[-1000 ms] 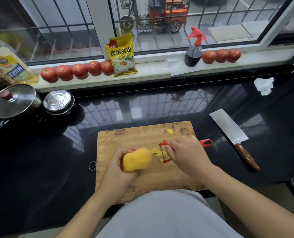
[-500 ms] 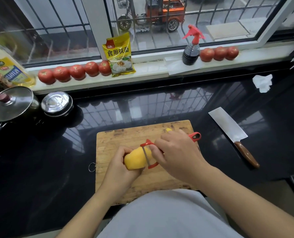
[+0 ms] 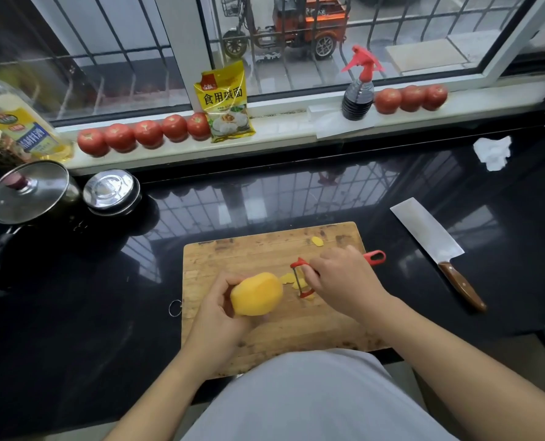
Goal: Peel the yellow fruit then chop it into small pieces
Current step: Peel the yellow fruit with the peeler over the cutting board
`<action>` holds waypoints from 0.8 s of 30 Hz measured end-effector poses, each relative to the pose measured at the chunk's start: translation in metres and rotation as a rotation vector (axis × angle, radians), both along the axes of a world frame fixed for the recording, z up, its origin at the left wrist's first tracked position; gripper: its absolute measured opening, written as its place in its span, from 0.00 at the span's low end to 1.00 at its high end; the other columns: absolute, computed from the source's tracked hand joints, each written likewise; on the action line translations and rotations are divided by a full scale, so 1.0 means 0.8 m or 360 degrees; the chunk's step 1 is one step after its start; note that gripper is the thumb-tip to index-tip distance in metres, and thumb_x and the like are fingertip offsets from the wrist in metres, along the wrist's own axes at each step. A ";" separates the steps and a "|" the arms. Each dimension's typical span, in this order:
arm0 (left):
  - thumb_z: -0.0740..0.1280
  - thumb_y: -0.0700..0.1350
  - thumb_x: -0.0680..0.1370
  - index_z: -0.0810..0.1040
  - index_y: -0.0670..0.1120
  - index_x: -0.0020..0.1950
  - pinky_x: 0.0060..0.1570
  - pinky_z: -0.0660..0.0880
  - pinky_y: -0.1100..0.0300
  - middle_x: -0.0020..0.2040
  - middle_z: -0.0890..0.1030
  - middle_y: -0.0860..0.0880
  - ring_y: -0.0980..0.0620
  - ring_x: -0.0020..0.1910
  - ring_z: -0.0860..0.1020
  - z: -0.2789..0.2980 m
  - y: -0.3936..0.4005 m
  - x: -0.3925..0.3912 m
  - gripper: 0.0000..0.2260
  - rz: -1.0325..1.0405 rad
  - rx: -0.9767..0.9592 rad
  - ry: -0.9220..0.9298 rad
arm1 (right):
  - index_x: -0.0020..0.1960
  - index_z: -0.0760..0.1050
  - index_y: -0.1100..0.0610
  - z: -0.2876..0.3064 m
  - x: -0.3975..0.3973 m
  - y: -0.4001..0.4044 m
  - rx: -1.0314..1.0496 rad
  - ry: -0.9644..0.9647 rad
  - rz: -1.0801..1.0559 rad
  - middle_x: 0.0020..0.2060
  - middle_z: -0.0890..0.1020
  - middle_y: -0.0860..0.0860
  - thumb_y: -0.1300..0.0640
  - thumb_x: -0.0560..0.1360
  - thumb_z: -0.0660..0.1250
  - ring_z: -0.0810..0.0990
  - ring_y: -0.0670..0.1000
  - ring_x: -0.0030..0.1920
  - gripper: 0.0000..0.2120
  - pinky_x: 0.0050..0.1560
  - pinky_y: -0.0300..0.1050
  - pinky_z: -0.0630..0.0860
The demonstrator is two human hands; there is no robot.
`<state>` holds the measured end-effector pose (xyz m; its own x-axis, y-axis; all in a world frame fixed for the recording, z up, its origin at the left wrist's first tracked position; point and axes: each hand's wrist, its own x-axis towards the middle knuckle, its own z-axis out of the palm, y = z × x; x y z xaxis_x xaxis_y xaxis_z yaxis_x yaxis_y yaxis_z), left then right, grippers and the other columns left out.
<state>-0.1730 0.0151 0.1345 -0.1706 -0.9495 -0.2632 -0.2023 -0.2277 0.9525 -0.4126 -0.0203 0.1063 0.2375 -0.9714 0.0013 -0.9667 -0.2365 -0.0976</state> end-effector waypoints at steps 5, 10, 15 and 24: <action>0.80 0.39 0.69 0.76 0.51 0.60 0.46 0.80 0.64 0.52 0.81 0.62 0.62 0.49 0.80 0.005 -0.005 -0.003 0.24 0.0083 0.0082 0.0094 | 0.36 0.69 0.48 -0.017 -0.019 0.004 0.0073 0.0043 -0.0283 0.32 0.75 0.44 0.42 0.84 0.46 0.72 0.49 0.34 0.24 0.43 0.48 0.69; 0.80 0.36 0.71 0.77 0.58 0.63 0.43 0.80 0.65 0.57 0.78 0.61 0.61 0.52 0.80 0.004 -0.002 -0.007 0.27 0.0062 0.0062 -0.0009 | 0.34 0.67 0.48 -0.005 -0.018 0.006 0.0021 -0.0033 -0.0285 0.29 0.73 0.44 0.41 0.84 0.45 0.70 0.47 0.32 0.25 0.42 0.47 0.68; 0.80 0.36 0.71 0.79 0.59 0.61 0.48 0.75 0.72 0.59 0.79 0.60 0.68 0.55 0.76 0.003 0.001 -0.012 0.26 -0.0037 -0.0100 -0.0232 | 0.31 0.62 0.48 0.024 -0.009 0.012 -0.0134 -0.0276 -0.0133 0.26 0.68 0.43 0.45 0.84 0.51 0.67 0.46 0.29 0.24 0.40 0.46 0.65; 0.82 0.44 0.71 0.71 0.66 0.63 0.53 0.71 0.76 0.58 0.79 0.64 0.69 0.59 0.75 0.005 0.003 -0.021 0.31 -0.0075 -0.0509 -0.0537 | 0.34 0.73 0.51 0.070 0.055 0.038 -0.0359 -0.0135 0.0083 0.28 0.71 0.45 0.46 0.83 0.54 0.67 0.49 0.31 0.21 0.41 0.46 0.66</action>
<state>-0.1895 0.0178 0.1388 -0.1709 -0.9853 -0.0065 -0.5161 0.0839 0.8524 -0.3683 0.0102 0.1621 0.2772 -0.9306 0.2392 -0.9432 -0.3110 -0.1170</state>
